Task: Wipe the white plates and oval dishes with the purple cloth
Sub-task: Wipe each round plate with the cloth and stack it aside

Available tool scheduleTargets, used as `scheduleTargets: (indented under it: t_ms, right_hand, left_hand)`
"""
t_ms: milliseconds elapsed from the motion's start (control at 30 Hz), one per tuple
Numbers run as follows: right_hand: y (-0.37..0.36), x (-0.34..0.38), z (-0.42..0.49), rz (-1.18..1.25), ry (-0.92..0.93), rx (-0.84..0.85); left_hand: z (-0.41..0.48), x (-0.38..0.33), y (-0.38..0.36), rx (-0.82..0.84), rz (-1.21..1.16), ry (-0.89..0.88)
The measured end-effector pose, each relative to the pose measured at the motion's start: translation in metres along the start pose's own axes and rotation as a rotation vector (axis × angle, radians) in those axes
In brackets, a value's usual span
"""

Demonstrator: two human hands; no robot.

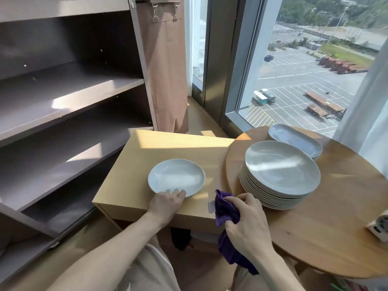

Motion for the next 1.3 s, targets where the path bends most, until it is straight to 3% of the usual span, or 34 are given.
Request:
scheduleTargets:
  t_ms: [300, 467, 533, 633, 733, 933, 1167, 1300]
  right_hand:
    - [-0.015, 0.002, 0.018, 0.014, -0.012, 0.017]
    - [-0.023, 0.010, 0.033, 0.031, -0.024, 0.004]
    - [-0.026, 0.014, 0.040, 0.036, -0.023, 0.001]
    - [-0.031, 0.017, 0.051, 0.048, -0.031, -0.018]
    - [-0.036, 0.021, 0.061, 0.043, -0.036, -0.027]
    - [-0.051, 0.023, 0.082, 0.062, -0.067, -0.053]
    - [-0.057, 0.034, 0.090, 0.067, -0.081, -0.011]
    - [-0.047, 0.038, 0.079, 0.089, -0.067, -0.018]
  left_hand:
    - [0.008, 0.013, -0.026, 0.076, -0.085, 0.054]
    - [0.004, 0.022, -0.059, 0.227, -0.155, 0.118]
    - [0.003, 0.024, -0.059, 0.232, -0.192, 0.128]
    - [0.004, 0.025, -0.041, 0.113, -0.236, 0.086]
    - [0.003, 0.034, -0.061, 0.191, -0.327, 0.139]
    - [0.001, 0.039, -0.072, 0.205, -0.596, 0.083]
    - [-0.011, 0.036, -0.075, 0.339, -0.607, 0.035]
    - [-0.015, 0.035, -0.070, 0.300, -0.680, 0.071]
Point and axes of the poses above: each hand's wrist, its own z-axis towards the middle knuckle, its own y-axis out of the back of the hand, x = y × z, the point moved 10 cm from there along z, towards the middle knuckle, and after that the axes turned 2 degrees about x, right-handed, at the moved point
